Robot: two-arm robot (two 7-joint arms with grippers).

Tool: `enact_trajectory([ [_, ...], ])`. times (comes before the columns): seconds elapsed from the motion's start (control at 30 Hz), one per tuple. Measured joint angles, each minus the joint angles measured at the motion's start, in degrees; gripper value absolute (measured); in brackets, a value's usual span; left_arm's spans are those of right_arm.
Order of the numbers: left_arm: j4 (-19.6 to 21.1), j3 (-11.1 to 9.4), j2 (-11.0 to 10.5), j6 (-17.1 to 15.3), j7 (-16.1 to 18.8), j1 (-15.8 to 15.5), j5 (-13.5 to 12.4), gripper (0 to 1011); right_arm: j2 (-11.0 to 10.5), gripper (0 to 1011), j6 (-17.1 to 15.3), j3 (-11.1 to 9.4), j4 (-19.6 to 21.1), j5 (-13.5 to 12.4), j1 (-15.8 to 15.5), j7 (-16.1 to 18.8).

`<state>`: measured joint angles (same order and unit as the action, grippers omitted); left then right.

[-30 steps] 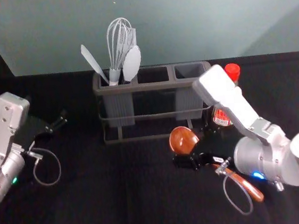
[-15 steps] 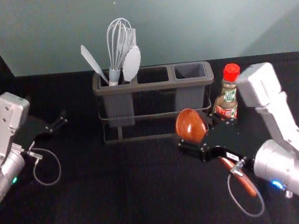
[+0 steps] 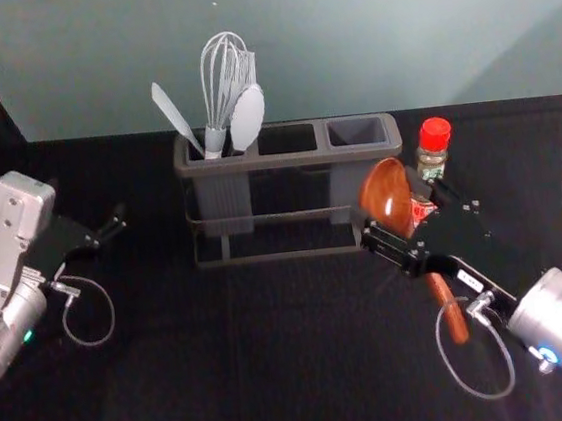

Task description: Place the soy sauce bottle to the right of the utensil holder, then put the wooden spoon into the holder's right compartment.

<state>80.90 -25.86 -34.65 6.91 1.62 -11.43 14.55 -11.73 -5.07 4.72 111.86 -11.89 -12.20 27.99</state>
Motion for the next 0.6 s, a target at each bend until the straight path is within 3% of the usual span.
enact_trajectory([
  [0.3,0.0,0.0,0.0,0.0,0.0,0.0,0.0,1011,0.4,837,9.7,-0.9,-3.4,-4.7,-0.6,1.9],
  [0.6,0.0,0.0,0.0,0.0,0.0,0.0,0.0,1011,0.1,838,12.7,-0.7,-5.3,-6.9,-0.3,2.5],
])
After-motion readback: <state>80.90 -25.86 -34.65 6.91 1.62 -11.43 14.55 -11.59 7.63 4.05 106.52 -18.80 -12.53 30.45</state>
